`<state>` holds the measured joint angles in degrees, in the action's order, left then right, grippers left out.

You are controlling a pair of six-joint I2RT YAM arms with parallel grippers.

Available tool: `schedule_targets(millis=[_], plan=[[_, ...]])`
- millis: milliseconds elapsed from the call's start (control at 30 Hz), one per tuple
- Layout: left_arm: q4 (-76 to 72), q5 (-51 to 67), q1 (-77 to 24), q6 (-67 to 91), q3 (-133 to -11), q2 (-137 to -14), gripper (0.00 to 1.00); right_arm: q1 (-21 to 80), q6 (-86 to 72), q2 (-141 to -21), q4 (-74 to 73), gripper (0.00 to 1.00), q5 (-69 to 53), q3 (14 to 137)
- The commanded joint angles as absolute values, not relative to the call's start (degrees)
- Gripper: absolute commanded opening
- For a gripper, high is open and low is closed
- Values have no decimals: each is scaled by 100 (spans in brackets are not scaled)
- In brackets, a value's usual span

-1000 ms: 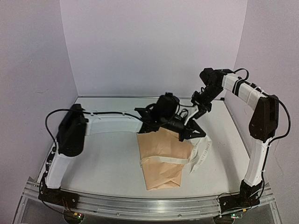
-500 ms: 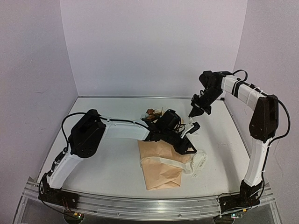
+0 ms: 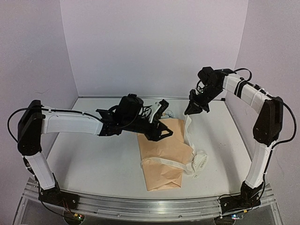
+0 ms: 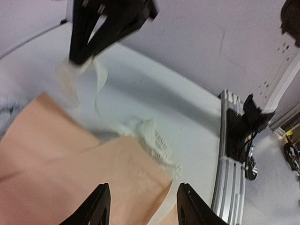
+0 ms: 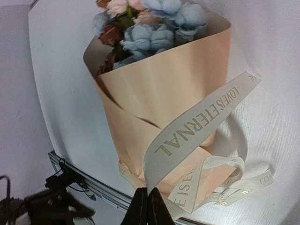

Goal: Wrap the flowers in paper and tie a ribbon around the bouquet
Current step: Cross the ribbon over the folded bouquet.

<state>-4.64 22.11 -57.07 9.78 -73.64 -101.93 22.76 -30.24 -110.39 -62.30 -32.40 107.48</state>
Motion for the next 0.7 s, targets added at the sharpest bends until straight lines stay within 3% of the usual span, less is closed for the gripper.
schedule_targets(millis=[0,267,533,667], plan=[[-275,1676,-5713,1142,-6020,-9759,50,2683,-2330,-10399,-6093,0,-3610,10878],[77,1710,-5713,733,-6047,-10097,57,2815,-1773,-9129,-6231,0,-1992,9560],[342,1673,-5722,611,-6397,-10443,39,2819,-1611,-8511,-6442,0,-1411,9144],[300,1465,-5729,694,-6090,-10197,50,2821,-1528,-8275,-6513,0,-1352,9006]])
